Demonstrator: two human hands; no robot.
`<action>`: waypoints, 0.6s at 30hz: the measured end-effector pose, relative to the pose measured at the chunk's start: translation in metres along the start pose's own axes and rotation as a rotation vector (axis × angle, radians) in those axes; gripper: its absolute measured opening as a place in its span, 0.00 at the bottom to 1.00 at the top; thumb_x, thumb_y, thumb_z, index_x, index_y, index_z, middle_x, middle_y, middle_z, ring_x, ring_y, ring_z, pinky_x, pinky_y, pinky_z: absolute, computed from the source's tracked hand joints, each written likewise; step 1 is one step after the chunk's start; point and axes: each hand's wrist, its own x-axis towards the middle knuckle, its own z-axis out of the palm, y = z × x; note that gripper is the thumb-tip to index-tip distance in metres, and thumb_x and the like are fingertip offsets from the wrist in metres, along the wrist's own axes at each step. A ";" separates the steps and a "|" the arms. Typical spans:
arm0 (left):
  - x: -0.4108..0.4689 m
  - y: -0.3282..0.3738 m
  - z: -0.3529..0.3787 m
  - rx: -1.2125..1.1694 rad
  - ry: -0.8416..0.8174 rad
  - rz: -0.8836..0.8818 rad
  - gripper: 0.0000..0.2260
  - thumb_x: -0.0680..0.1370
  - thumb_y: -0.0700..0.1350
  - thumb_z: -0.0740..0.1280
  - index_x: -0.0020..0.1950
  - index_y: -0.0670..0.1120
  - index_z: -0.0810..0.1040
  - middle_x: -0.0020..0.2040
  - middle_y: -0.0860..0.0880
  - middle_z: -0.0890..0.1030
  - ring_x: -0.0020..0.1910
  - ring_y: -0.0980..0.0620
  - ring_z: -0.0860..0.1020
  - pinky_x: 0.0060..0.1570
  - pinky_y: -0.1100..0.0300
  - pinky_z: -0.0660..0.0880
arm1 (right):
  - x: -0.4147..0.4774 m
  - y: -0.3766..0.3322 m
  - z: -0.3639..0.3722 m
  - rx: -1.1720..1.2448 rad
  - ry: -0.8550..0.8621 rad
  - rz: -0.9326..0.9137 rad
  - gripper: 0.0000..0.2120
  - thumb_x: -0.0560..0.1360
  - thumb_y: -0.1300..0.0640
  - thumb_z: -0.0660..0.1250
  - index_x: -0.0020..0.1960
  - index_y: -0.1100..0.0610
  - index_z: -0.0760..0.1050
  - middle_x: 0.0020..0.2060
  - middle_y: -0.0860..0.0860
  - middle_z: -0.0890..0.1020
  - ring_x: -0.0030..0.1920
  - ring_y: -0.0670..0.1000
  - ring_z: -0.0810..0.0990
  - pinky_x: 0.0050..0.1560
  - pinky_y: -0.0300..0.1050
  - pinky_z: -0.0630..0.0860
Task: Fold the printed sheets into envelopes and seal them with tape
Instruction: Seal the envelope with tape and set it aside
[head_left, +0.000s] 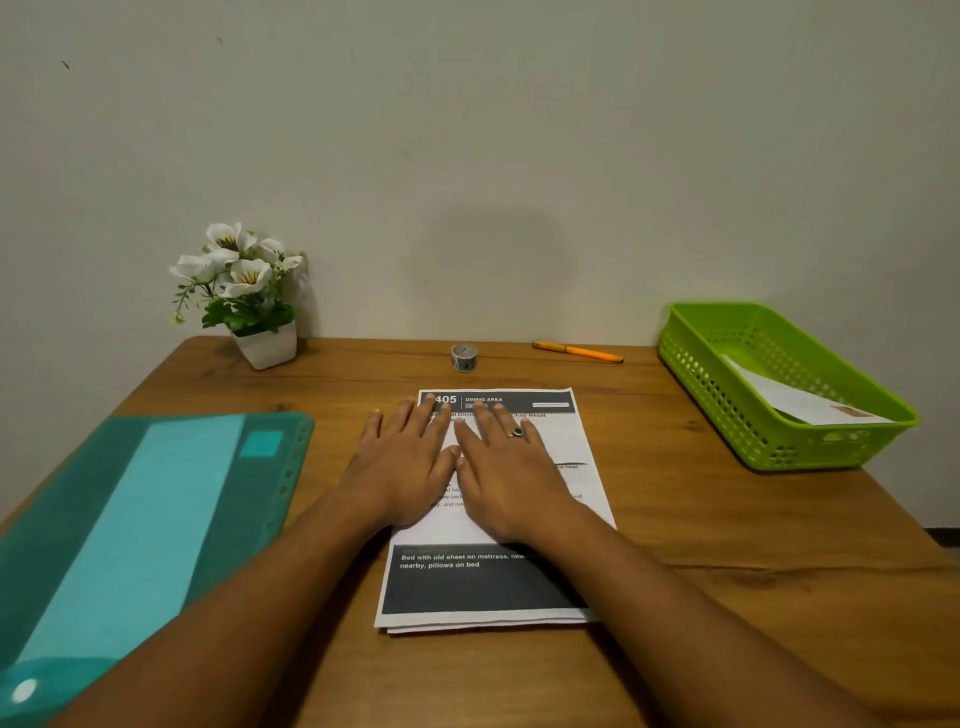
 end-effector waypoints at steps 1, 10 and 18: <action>0.001 -0.001 0.000 -0.001 0.001 -0.002 0.30 0.82 0.62 0.38 0.84 0.53 0.42 0.84 0.50 0.43 0.83 0.48 0.43 0.80 0.42 0.43 | -0.001 0.002 0.002 0.022 -0.001 0.013 0.28 0.87 0.43 0.44 0.85 0.49 0.49 0.85 0.54 0.48 0.84 0.57 0.44 0.82 0.60 0.43; 0.001 -0.001 -0.002 -0.029 -0.024 0.000 0.31 0.85 0.61 0.41 0.84 0.49 0.41 0.84 0.50 0.42 0.83 0.49 0.42 0.80 0.43 0.42 | -0.032 0.080 -0.008 0.015 -0.039 0.212 0.32 0.84 0.33 0.42 0.84 0.42 0.46 0.85 0.52 0.47 0.84 0.56 0.43 0.82 0.61 0.42; 0.011 -0.002 -0.043 0.002 -0.182 0.047 0.40 0.77 0.72 0.58 0.83 0.53 0.54 0.81 0.47 0.58 0.78 0.44 0.59 0.74 0.41 0.63 | -0.039 0.096 -0.004 0.047 0.004 0.231 0.33 0.83 0.31 0.42 0.84 0.43 0.48 0.85 0.50 0.48 0.84 0.54 0.43 0.81 0.59 0.41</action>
